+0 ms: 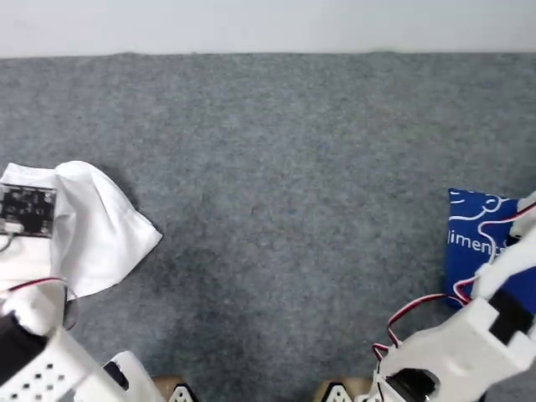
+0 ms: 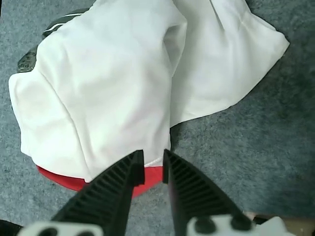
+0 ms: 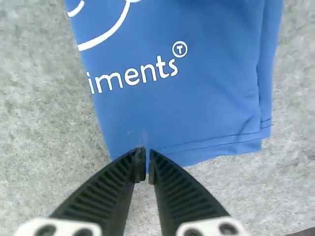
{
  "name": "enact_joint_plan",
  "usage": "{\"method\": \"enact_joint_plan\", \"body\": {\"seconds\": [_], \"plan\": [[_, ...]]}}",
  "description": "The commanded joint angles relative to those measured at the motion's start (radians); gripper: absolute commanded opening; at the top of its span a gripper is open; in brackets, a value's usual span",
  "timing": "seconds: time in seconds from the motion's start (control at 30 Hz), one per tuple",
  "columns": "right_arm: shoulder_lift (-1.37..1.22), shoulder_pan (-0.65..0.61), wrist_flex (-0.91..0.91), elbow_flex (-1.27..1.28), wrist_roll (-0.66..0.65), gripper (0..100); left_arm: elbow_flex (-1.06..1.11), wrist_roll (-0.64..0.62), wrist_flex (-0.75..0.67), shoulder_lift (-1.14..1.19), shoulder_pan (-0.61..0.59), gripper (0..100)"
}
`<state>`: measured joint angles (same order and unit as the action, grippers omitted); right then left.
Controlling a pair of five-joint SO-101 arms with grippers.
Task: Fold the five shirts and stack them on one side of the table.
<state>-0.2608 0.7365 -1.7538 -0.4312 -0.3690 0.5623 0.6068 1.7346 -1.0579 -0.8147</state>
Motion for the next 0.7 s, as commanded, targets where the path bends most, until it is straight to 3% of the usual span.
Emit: {"method": "enact_joint_plan", "body": {"seconds": [0.0, 0.23, 0.5, 0.67], "plan": [[0.114, -0.013, -0.041, -0.012, -0.074, 0.8, 0.042, 0.068, 0.02, -0.054, -0.005, 7], [0.349, -0.018, -0.041, 0.278, -0.092, 0.8, 0.131, 0.118, 0.018, -0.055, -0.005, 8], [0.585, -0.018, -0.038, 0.615, -0.092, 0.8, 0.229, 0.279, -0.003, -0.057, -0.006, 17], [0.71, -0.013, -0.038, 0.724, -0.092, 0.8, 0.348, 0.382, -0.173, -0.052, -0.074, 17]]}}
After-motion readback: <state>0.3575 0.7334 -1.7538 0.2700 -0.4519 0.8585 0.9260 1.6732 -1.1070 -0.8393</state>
